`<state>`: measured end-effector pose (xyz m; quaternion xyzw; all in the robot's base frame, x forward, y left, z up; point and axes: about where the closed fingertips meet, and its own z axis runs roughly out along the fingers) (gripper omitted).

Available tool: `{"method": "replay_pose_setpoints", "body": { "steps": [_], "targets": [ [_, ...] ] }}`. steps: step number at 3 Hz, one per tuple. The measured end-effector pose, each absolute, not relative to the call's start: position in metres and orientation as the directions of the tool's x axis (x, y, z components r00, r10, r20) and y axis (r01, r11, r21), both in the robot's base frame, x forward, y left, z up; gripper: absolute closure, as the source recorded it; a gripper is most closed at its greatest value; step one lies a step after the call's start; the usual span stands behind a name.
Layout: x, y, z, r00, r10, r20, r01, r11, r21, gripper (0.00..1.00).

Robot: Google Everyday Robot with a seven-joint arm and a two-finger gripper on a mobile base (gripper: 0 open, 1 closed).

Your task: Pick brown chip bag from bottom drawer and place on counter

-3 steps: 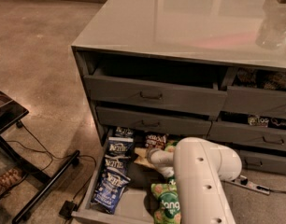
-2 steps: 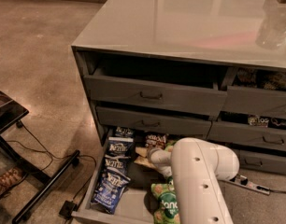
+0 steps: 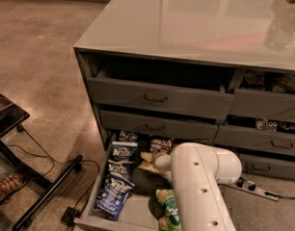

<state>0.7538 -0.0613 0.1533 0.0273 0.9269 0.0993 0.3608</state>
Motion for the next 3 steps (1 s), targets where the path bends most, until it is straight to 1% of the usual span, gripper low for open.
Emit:
{"method": "replay_pose_setpoints", "body": {
  "steps": [2, 3],
  "targets": [
    [0.755, -0.063, 0.134, -0.766, 0.106, -0.634, -0.012, 0.984, 0.178, 0.0],
    [0.754, -0.058, 0.126, -0.782, 0.081, -0.618, -0.029, 0.986, 0.166, 0.18]
  ]
}}
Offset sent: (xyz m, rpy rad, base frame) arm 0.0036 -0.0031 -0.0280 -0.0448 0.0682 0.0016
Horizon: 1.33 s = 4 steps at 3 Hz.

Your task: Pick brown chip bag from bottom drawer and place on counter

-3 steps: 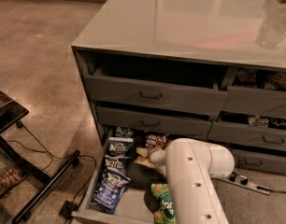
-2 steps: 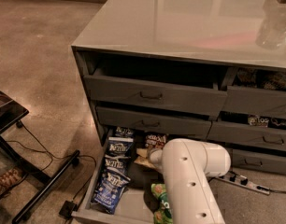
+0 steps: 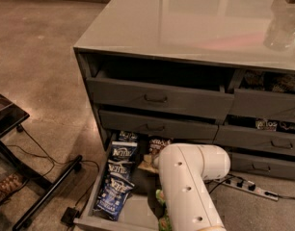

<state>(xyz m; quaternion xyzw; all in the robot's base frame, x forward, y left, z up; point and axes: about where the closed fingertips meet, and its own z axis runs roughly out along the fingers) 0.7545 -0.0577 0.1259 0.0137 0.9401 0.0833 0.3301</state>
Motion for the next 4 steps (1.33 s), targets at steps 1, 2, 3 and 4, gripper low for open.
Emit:
{"method": "replay_pose_setpoints", "body": {
  "steps": [1, 2, 3, 4],
  "targets": [
    [0.754, -0.057, 0.126, -0.782, 0.079, -0.618, -0.03, 0.986, 0.165, 0.43],
    [0.754, -0.057, 0.126, -0.782, 0.079, -0.618, -0.03, 0.986, 0.165, 0.65],
    [0.754, -0.058, 0.129, -0.781, 0.08, -0.62, -0.03, 0.986, 0.165, 0.88],
    [0.746, -0.068, 0.152, -0.757, 0.091, -0.647, -0.027, 0.985, 0.171, 1.0]
  ]
}}
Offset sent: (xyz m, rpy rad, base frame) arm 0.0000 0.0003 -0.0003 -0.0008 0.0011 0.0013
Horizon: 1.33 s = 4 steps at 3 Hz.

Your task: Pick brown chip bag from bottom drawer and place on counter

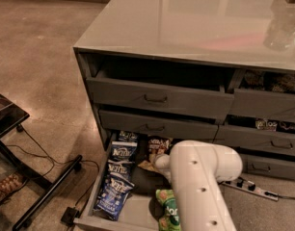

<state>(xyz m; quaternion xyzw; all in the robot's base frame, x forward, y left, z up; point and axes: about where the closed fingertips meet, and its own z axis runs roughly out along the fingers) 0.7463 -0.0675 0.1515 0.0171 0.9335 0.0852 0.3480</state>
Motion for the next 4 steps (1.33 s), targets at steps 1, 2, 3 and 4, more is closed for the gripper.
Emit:
{"method": "replay_pose_setpoints", "body": {
  "steps": [1, 2, 3, 4],
  "targets": [
    [0.728, -0.077, 0.176, -0.738, 0.094, -0.668, -0.025, 0.986, 0.166, 1.0],
    [0.708, -0.077, 0.191, -0.744, 0.059, -0.666, -0.044, 0.99, 0.137, 1.0],
    [0.691, -0.074, 0.197, -0.764, 0.035, -0.644, -0.07, 0.988, 0.136, 1.0],
    [0.669, -0.069, 0.196, -0.808, 0.006, -0.589, -0.117, 0.978, 0.171, 1.0]
  ]
}}
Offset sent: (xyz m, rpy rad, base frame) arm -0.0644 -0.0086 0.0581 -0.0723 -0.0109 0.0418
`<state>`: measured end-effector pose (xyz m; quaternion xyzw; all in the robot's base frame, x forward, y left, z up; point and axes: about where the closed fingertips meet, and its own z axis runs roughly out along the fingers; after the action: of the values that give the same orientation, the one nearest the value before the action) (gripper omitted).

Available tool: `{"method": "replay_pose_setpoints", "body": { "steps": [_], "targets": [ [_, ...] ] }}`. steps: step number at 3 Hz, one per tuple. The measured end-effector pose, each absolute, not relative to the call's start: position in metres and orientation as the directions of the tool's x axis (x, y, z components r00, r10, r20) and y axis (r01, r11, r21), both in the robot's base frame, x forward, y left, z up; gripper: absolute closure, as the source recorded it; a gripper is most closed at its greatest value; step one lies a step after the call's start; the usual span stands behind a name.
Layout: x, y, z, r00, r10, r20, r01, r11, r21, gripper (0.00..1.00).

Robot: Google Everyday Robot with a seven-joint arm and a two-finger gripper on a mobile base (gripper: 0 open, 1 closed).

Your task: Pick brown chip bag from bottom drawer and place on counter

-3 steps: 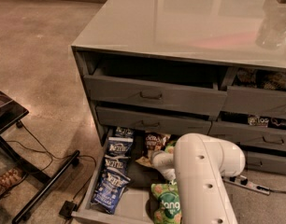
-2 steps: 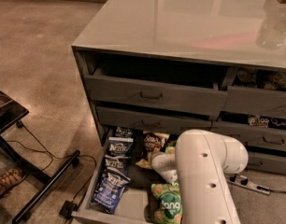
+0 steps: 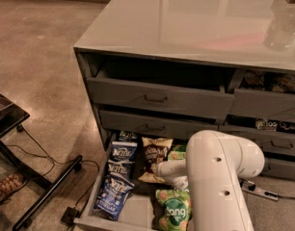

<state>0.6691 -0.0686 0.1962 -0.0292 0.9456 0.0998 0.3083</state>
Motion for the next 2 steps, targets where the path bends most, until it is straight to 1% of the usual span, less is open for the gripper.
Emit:
{"method": "replay_pose_setpoints", "body": {
  "steps": [1, 2],
  "targets": [
    [0.649, -0.065, 0.198, -0.844, -0.01, -0.537, -0.145, 0.967, 0.21, 1.0],
    [0.632, -0.072, 0.213, -0.857, -0.01, -0.515, -0.154, 0.959, 0.237, 1.0]
  ]
}}
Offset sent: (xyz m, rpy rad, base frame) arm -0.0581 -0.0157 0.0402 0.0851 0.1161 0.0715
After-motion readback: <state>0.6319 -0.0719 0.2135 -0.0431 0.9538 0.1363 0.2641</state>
